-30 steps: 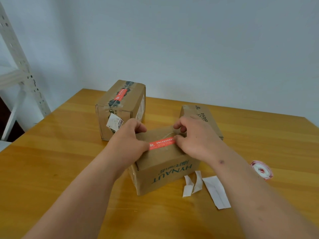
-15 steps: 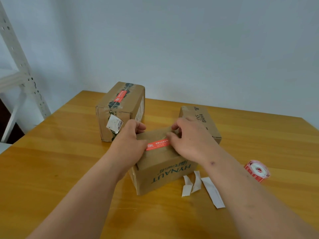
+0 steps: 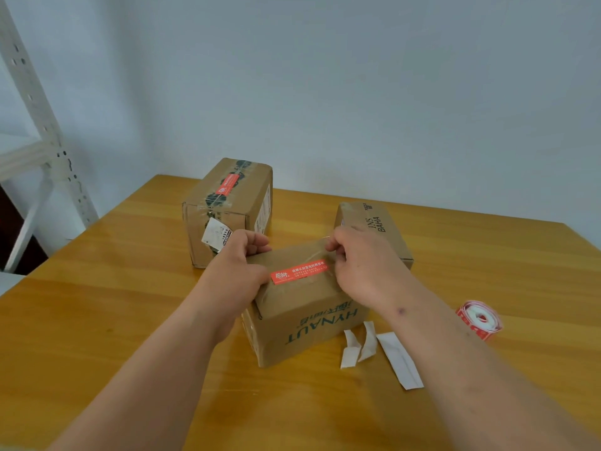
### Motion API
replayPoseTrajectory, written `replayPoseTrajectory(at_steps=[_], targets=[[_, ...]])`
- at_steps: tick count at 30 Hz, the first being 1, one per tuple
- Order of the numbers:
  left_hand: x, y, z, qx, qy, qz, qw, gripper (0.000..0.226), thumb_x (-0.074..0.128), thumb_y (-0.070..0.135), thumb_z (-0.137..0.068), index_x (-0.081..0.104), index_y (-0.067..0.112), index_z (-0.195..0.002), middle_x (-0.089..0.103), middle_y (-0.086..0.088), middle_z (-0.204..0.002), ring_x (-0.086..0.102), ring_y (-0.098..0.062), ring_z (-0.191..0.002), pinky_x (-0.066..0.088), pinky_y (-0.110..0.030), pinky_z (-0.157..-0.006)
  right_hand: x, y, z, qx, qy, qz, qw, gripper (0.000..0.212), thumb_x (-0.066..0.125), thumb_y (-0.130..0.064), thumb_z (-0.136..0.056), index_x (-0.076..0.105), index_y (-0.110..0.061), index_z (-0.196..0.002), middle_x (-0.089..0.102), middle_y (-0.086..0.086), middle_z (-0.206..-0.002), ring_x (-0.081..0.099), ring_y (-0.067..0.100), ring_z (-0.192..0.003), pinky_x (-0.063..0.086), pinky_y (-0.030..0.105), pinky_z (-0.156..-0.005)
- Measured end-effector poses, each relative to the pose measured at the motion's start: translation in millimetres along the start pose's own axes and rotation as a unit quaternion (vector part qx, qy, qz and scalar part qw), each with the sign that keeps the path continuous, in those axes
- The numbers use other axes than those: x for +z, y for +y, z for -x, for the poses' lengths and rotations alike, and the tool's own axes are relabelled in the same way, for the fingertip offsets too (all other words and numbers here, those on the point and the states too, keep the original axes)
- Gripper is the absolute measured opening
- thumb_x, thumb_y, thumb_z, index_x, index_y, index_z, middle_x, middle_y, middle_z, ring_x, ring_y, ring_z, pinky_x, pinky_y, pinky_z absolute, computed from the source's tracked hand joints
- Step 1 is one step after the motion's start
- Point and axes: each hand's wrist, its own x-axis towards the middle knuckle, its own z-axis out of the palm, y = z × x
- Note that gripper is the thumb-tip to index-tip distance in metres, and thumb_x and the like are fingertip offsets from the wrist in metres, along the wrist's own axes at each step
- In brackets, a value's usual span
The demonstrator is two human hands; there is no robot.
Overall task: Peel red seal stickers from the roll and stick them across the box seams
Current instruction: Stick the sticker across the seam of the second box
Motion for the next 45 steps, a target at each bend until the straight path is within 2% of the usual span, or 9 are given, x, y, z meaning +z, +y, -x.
replayPoseTrajectory(at_steps=[6, 11, 21, 25, 28, 31, 36, 41, 45], targets=[[2, -5, 4, 0.010, 0.038, -0.024, 0.999, 0.040, 0.050, -0.001, -0.087, 0.055, 0.031, -0.110, 0.058, 0.009, -0.112, 0.058, -0.016, -0.098, 0.053, -0.038, -0.080, -1, 8, 13, 0.001, 0.053, 0.009, 0.999, 0.020, 0.047, -0.019, -0.095, 0.059, -0.023, -0.111, 0.047, -0.009, -0.109, 0.048, 0.009, -0.091, 0.036, 0.020, -0.075], [3, -6, 7, 0.010, 0.042, -0.038, 0.998, 0.040, 0.063, 0.006, -0.087, 0.052, 0.031, -0.116, 0.056, 0.013, -0.112, 0.057, -0.012, -0.097, 0.053, -0.030, -0.074, -1, 12, 20, 0.010, 0.029, 0.010, 0.999, 0.024, 0.050, -0.032, -0.094, 0.056, -0.025, -0.116, 0.045, -0.008, -0.113, 0.046, 0.011, -0.107, 0.041, 0.023, -0.087], [2, -4, 8, 0.001, 0.080, 0.008, 0.997, 0.040, 0.047, -0.003, -0.087, 0.054, 0.032, -0.105, 0.058, 0.007, -0.112, 0.060, -0.022, -0.096, 0.054, -0.049, -0.083, -6, 13, 25, 0.017, -0.020, -0.007, 1.000, 0.043, 0.053, -0.048, -0.088, 0.052, -0.027, -0.125, 0.041, -0.012, -0.114, 0.043, 0.009, -0.108, 0.040, 0.024, -0.087], [-1, -12, 10, 0.040, 0.143, -0.105, 0.983, 0.027, 0.060, 0.030, -0.090, 0.048, 0.033, -0.114, 0.044, 0.000, -0.127, 0.048, -0.023, -0.113, 0.049, -0.047, -0.094, -16, 14, 27, 0.018, -0.106, -0.028, 0.994, 0.068, 0.062, -0.054, -0.078, 0.040, -0.028, -0.137, 0.033, -0.013, -0.137, 0.035, 0.010, -0.123, 0.037, 0.029, -0.096], [-3, -16, 15, 0.015, 0.143, -0.086, 0.986, 0.057, 0.066, 0.054, -0.080, 0.041, 0.026, -0.122, 0.042, 0.000, -0.125, 0.047, -0.021, -0.112, 0.045, -0.040, -0.094, -18, 18, 29, 0.037, -0.173, -0.031, 0.984, 0.087, 0.069, -0.053, -0.073, 0.024, -0.034, -0.146, 0.022, -0.011, -0.148, 0.032, 0.015, -0.131, 0.036, 0.033, -0.100], [-3, -17, 22, -0.009, 0.118, -0.015, 0.993, 0.067, 0.063, 0.062, -0.075, 0.036, 0.025, -0.124, 0.049, 0.001, -0.117, 0.052, -0.019, -0.107, 0.045, -0.036, -0.088, -13, 20, 31, 0.042, -0.154, -0.029, 0.987, 0.083, 0.066, -0.054, -0.078, 0.020, -0.038, -0.146, 0.036, -0.004, -0.141, 0.042, 0.015, -0.120, 0.037, 0.026, -0.088], [-10, -5, 28, 0.020, 0.102, 0.043, 0.994, 0.052, 0.061, 0.051, -0.085, 0.038, 0.023, -0.122, 0.051, 0.009, -0.110, 0.052, -0.013, -0.103, 0.039, -0.029, -0.080, -16, 9, 34, 0.048, -0.044, -0.103, 0.993, 0.065, 0.058, -0.058, -0.083, 0.037, -0.032, -0.139, 0.048, -0.016, -0.109, 0.048, 0.000, -0.087, 0.039, 0.015, -0.065], [-26, 6, 26, 0.022, 0.066, 0.095, 0.993, 0.037, 0.065, 0.016, -0.089, 0.052, 0.023, -0.123, 0.064, 0.000, -0.116, 0.062, -0.017, -0.104, 0.049, -0.032, -0.082, -29, 12, 30, 0.110, 0.063, -0.304, 0.944, 0.040, 0.063, -0.039, -0.088, 0.048, -0.028, -0.124, 0.058, -0.011, -0.113, 0.060, 0.011, -0.101, 0.052, 0.032, -0.079], [-33, 5, 17, -0.020, 0.074, 0.078, 0.994, 0.030, 0.064, 0.019, -0.092, 0.060, 0.017, -0.121, 0.070, -0.004, -0.110, 0.065, -0.020, -0.099, 0.049, -0.031, -0.074, -30, 13, 35, 0.058, -0.006, -0.437, 0.898, 0.057, 0.076, -0.031, -0.072, 0.047, -0.028, -0.121, 0.063, -0.006, -0.114, 0.064, 0.011, -0.100, 0.051, 0.027, -0.076]])
